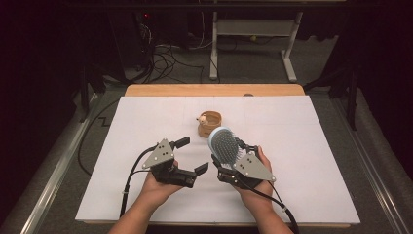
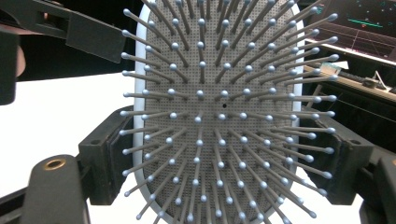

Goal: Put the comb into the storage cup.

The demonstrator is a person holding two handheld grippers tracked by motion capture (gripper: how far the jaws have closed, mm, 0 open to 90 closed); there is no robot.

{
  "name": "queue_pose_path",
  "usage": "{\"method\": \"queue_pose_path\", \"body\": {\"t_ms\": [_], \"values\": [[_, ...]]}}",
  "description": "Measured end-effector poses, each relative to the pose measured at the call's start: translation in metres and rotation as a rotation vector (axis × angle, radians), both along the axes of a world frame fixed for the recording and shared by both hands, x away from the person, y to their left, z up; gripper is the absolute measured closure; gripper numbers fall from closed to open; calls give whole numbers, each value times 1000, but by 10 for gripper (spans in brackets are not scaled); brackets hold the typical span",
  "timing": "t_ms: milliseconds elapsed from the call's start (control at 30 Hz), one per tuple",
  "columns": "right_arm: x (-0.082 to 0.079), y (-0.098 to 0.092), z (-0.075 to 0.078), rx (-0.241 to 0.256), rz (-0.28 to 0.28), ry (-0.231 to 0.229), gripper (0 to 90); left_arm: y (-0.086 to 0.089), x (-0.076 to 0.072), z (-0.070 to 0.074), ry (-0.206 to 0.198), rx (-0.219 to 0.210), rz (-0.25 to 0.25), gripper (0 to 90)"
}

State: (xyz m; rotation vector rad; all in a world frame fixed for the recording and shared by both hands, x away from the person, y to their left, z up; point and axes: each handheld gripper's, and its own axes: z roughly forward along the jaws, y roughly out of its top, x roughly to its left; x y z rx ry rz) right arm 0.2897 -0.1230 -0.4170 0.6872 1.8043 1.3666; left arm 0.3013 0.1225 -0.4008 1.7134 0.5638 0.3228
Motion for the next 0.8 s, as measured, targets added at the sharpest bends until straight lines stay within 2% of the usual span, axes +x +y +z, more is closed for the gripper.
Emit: {"method": "queue_pose_path", "body": {"t_ms": [400,800], "values": [[-4,9,-2,-15,20,-2,206,-1,-4,6,-6,-14,-5,11],[-9,18,1,-18,52,-15,206,-3,-6,10,-5,-11,-2,16]]}}
